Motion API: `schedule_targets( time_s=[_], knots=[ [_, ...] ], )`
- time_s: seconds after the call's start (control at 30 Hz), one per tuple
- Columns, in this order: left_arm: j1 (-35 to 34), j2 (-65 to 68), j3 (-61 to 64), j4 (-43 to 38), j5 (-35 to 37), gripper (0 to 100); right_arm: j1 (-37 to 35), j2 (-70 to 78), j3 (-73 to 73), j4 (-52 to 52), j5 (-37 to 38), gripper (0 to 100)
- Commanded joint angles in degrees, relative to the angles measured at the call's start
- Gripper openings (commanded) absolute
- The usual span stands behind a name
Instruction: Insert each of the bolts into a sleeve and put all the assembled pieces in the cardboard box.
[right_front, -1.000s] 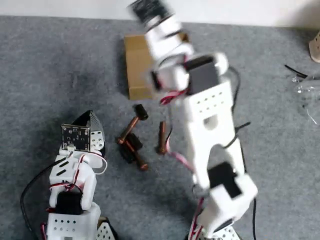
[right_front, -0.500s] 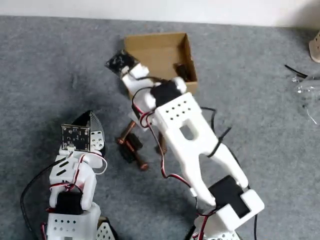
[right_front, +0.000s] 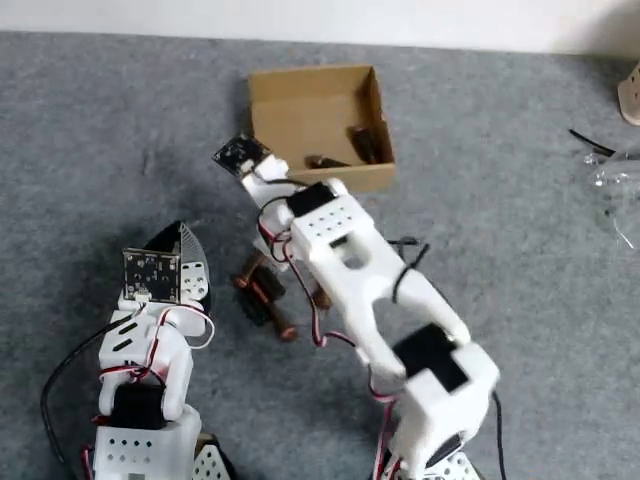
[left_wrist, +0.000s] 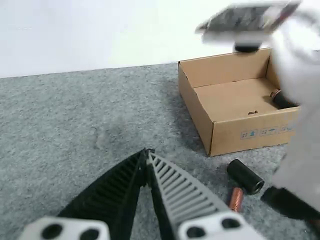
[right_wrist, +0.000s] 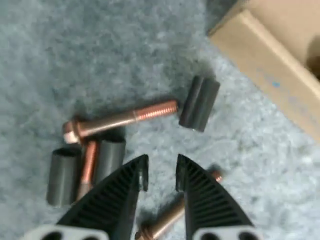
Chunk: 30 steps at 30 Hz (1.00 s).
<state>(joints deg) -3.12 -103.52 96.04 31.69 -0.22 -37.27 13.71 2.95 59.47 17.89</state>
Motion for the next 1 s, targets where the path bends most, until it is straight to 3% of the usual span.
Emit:
schedule_targets(
  time_s=[0.0, 0.53, 0.97],
  knots=[
    [0.3, -0.6, 1.1, -1.1, -0.2, 1, -0.4, 4.6, -9.6, 2.3, 0.7, 7.8],
    [0.5, -0.7, 1.1, -1.1, -0.2, 1, 4.2, 31.0, -46.3, 16.0, -1.7, 13.4],
    [0.6, -0.7, 1.1, -1.1, -0.2, 1, 0.7, 38.7, -53.4, 24.8, -2.5, 10.4]
  ],
)
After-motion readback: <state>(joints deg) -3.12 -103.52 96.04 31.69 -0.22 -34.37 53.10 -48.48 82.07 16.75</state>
